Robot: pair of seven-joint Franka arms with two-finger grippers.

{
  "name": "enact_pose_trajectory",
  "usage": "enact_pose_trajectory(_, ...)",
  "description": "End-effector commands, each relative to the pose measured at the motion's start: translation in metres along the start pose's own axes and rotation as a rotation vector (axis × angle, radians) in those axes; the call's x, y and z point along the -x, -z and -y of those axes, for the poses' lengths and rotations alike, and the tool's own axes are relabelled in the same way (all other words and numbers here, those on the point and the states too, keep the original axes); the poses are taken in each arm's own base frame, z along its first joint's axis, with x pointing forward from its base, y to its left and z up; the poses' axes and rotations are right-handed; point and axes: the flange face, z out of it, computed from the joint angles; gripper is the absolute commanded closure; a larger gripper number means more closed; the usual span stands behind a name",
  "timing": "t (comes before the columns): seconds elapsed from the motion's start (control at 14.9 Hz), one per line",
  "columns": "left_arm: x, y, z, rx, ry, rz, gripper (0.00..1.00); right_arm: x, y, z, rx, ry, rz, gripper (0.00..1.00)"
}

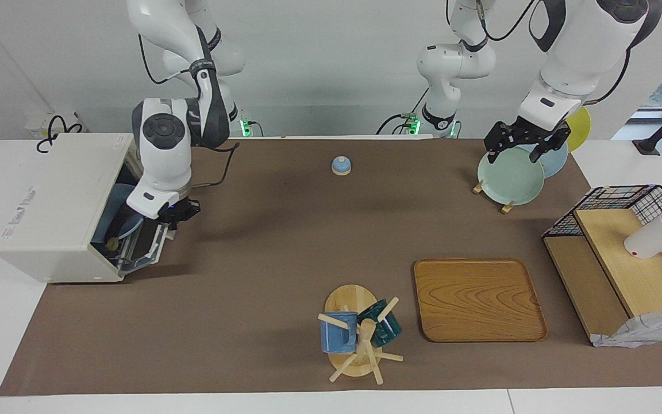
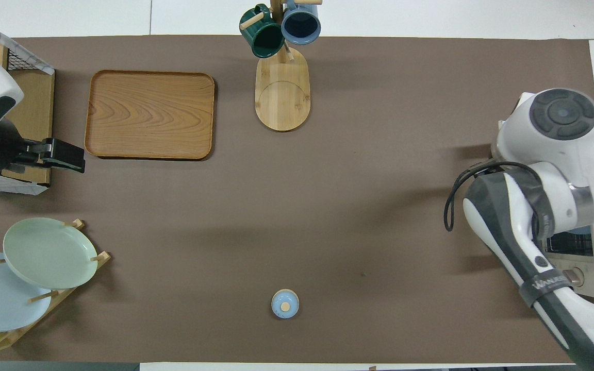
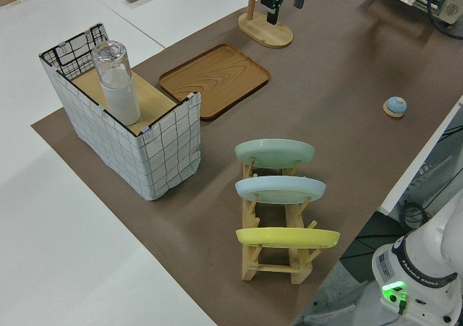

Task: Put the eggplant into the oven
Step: 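Push the oven door closed with the right gripper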

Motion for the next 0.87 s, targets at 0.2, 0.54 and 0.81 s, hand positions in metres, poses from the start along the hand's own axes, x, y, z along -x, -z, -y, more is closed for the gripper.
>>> enact_pose_trajectory(0.2,0.007,0.004,0.001,0.001,-0.002,-0.017,0.00,0.034,0.017,-0.076,-0.002,-0.020,0.002,1.00)
enact_pose_trajectory(0.54,0.007,0.004,-0.001,0.001,-0.005,-0.017,0.00,0.059,0.038,-0.085,-0.046,-0.046,0.037,1.00)
enact_pose_trajectory(0.81,0.007,0.005,-0.001,0.001,-0.005,-0.018,0.00,0.053,0.111,-0.064,-0.102,-0.035,0.007,1.00)
